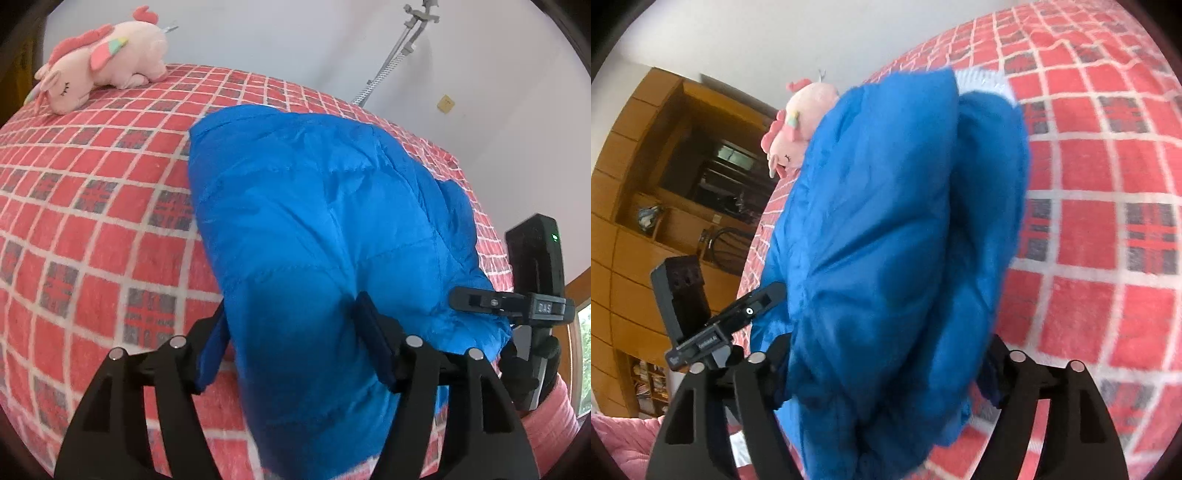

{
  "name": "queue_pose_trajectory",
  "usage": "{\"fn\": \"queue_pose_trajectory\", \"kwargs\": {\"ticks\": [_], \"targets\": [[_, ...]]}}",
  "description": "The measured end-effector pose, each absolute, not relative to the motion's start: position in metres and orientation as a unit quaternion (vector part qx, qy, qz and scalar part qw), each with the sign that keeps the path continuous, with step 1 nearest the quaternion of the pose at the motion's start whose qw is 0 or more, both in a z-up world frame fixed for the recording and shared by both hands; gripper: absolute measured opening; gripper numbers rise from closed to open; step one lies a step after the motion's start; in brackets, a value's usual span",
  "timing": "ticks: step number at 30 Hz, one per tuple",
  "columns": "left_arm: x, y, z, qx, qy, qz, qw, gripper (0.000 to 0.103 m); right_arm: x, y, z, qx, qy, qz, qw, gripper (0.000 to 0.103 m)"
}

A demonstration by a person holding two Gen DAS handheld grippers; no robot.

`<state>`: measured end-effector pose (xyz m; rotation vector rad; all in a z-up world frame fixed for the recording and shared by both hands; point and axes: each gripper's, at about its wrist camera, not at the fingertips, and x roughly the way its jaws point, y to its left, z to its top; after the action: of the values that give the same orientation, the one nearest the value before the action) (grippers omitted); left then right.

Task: Fold large clothes

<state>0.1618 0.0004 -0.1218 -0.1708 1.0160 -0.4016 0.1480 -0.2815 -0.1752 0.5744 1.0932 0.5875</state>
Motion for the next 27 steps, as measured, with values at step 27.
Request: {"fn": "queue_pose_trajectory", "kwargs": {"ticks": [27], "targets": [[0.107, 0.003, -0.105, -0.021, 0.508, -0.125, 0.852, 0.081, 0.075, -0.283, -0.139, 0.164, 0.519, 0.127, 0.829, 0.092]]}}
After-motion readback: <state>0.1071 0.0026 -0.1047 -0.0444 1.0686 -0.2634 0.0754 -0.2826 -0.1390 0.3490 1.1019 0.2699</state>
